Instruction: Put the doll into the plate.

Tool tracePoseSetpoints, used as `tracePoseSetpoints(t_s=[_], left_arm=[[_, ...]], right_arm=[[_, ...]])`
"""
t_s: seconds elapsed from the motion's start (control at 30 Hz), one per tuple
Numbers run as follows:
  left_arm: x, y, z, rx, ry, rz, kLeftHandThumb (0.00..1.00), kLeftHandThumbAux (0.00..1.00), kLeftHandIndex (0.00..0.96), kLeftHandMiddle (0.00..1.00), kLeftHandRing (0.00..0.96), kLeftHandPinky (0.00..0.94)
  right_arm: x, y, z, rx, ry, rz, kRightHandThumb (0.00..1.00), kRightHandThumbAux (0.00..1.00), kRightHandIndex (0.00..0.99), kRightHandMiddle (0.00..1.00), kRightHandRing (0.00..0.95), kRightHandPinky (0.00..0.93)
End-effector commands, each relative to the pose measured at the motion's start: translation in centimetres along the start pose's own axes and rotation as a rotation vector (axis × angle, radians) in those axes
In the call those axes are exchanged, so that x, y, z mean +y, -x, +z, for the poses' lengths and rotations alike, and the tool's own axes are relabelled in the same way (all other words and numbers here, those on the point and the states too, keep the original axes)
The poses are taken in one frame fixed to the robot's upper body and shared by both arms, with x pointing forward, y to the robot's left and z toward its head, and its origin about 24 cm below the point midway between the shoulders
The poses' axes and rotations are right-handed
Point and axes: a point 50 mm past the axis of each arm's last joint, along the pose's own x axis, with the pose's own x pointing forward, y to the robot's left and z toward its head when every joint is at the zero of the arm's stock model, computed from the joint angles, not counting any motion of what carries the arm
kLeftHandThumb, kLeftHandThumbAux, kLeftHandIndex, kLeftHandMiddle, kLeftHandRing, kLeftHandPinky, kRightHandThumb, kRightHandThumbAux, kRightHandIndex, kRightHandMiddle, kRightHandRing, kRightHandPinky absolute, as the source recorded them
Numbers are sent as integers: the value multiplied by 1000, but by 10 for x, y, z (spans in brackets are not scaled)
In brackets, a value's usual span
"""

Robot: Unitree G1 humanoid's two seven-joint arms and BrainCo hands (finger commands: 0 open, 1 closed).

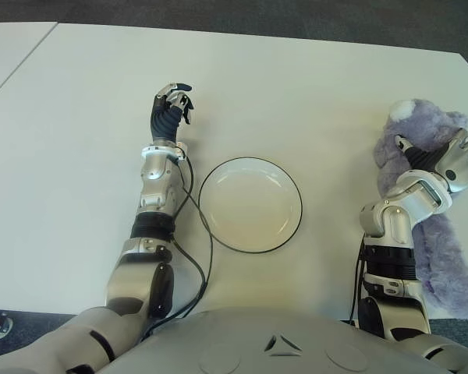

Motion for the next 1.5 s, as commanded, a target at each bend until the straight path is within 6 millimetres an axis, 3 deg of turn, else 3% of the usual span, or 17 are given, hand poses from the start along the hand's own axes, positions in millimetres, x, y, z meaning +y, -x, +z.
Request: tracePoseSetpoints(t_s=[0.03, 0.23, 0.87, 1.27, 1.4, 1.5], left_arm=[[0, 4, -4, 14, 15, 16, 719, 698, 445, 807, 807, 804], [0, 5, -2, -3, 22, 10, 718, 699, 445, 808, 808, 802], [-1, 7, 0, -20, 11, 20, 719, 699, 445, 820, 815, 810], [-3, 8, 4, -44, 16, 16, 719, 699, 445, 824, 817, 806], [-3, 9, 4, -44, 16, 22, 719, 699, 445, 827, 817, 807], [-3, 9, 3, -41, 16, 25, 719, 699, 445, 828, 817, 808]], right_arm=[[26, 7, -1, 27, 26, 169, 49, 335, 0, 0, 0, 0], [41, 13, 3, 35, 42, 230, 60, 348, 0, 0, 0, 0], [37, 45, 22, -20, -33, 270, 133, 346, 0, 0, 0, 4], [38, 46, 25, -44, -11, 194, 59, 442, 0, 0, 6, 0], [35, 49, 30, -113, -72, 113, 96, 474, 0, 148, 183, 179], [36, 50, 34, -168, -105, 86, 186, 495, 44, 290, 326, 327]])
